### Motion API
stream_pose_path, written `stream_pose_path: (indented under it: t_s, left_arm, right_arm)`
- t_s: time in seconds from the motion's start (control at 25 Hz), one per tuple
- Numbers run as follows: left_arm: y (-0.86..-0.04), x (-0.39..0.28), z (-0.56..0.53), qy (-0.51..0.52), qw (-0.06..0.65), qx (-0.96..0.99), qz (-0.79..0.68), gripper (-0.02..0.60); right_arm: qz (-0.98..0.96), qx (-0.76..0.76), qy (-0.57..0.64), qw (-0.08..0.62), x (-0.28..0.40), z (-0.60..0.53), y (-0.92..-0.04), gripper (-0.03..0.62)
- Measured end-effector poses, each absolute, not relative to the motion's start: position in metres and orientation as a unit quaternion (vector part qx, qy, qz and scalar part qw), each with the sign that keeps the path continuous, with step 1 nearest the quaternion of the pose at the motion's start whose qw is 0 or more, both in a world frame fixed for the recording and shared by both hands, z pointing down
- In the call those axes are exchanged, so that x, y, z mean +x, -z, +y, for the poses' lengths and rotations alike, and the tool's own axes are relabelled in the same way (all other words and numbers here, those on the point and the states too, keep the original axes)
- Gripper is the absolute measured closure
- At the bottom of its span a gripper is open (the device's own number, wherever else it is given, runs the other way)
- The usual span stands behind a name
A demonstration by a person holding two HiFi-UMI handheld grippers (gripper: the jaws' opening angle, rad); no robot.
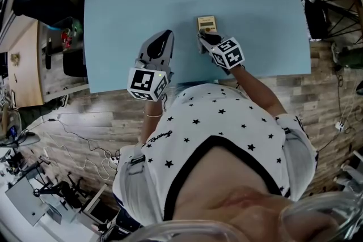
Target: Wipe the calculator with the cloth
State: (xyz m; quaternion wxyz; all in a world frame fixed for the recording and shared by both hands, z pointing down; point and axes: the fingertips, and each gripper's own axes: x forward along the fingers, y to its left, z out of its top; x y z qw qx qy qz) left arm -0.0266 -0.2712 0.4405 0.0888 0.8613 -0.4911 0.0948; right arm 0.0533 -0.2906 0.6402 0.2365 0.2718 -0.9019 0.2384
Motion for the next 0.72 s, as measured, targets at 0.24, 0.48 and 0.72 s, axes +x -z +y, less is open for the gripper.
stream_pose_path:
  t_s: [0.24,0.48,0.72]
  left_arm:
    - [-0.44,-0.017,-0.273,-0.092,0.088,0.869,-0.479,0.551]
    - [-0.441,-0.002,-0.277,-0.091,0.086,0.879,-0.46,0.551]
    - [-0.438,0.011,-0.283,-0.091,0.081,0.888,-0.444,0.551]
  right_arm:
    - [-0.891,0.303,-0.242,0.235,0.079,-0.299,-0.64,0.543]
    - [-0.876,0.339,-0.252,0.231,0.11,-0.301,-0.642,0.543]
    - [-0.869,0.348,-0.26,0.235,0.122,-0.291,-0.648,0.543]
